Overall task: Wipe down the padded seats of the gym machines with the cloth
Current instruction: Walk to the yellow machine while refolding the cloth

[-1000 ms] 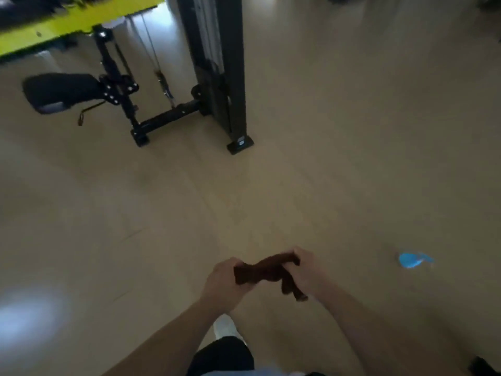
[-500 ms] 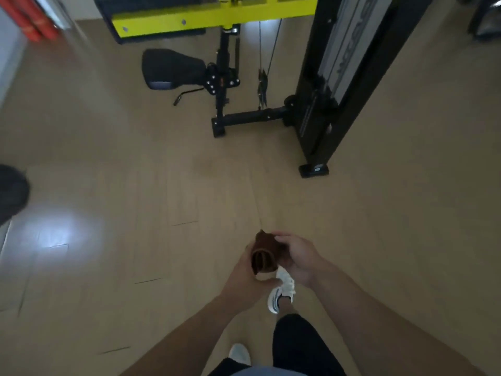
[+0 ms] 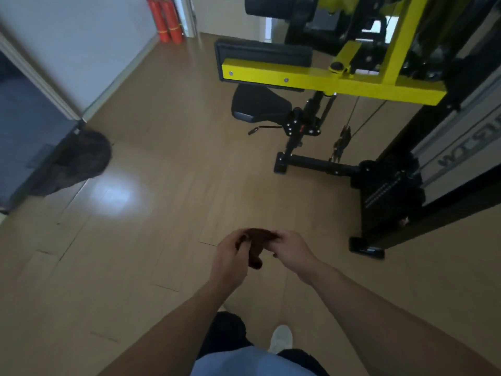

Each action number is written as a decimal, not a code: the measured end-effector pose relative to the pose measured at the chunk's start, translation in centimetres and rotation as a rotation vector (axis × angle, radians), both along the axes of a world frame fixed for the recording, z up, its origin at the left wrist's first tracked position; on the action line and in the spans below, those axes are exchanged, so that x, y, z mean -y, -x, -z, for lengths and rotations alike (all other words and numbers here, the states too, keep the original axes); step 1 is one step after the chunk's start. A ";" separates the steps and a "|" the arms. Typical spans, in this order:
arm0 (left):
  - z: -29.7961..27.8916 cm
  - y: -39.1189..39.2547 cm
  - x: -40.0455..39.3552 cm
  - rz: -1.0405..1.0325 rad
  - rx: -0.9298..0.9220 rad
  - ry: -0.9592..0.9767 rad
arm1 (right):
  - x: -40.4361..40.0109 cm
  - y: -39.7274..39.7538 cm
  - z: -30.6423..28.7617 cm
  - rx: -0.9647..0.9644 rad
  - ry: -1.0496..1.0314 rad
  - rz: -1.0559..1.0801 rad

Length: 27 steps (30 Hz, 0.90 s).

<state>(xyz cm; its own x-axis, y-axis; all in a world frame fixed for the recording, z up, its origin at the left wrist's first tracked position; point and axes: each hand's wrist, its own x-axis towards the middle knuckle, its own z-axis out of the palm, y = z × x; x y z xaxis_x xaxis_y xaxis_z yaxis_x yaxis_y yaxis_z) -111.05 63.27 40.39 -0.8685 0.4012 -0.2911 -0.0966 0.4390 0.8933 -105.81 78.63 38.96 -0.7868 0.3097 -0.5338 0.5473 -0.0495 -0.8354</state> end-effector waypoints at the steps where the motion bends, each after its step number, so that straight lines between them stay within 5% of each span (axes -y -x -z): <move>1: -0.6 1.7 -0.1 -0.035 0.003 -0.019 | 0.1 1.7 0.3 -0.015 -0.036 -0.017; 12: -1.2 24.0 5.2 -0.138 0.323 -0.072 | 5.4 22.2 4.7 0.103 -0.068 -0.285; 16: -1.6 32.6 8.5 -0.232 0.371 0.006 | 7.8 30.1 5.6 0.101 -0.291 -0.438; 19: -1.4 38.6 10.0 -0.218 0.318 0.074 | 8.9 35.2 4.0 0.104 -0.413 -0.362; 27: -0.3 54.0 8.3 -0.109 0.202 0.199 | 6.8 49.1 5.6 0.301 -0.200 -0.110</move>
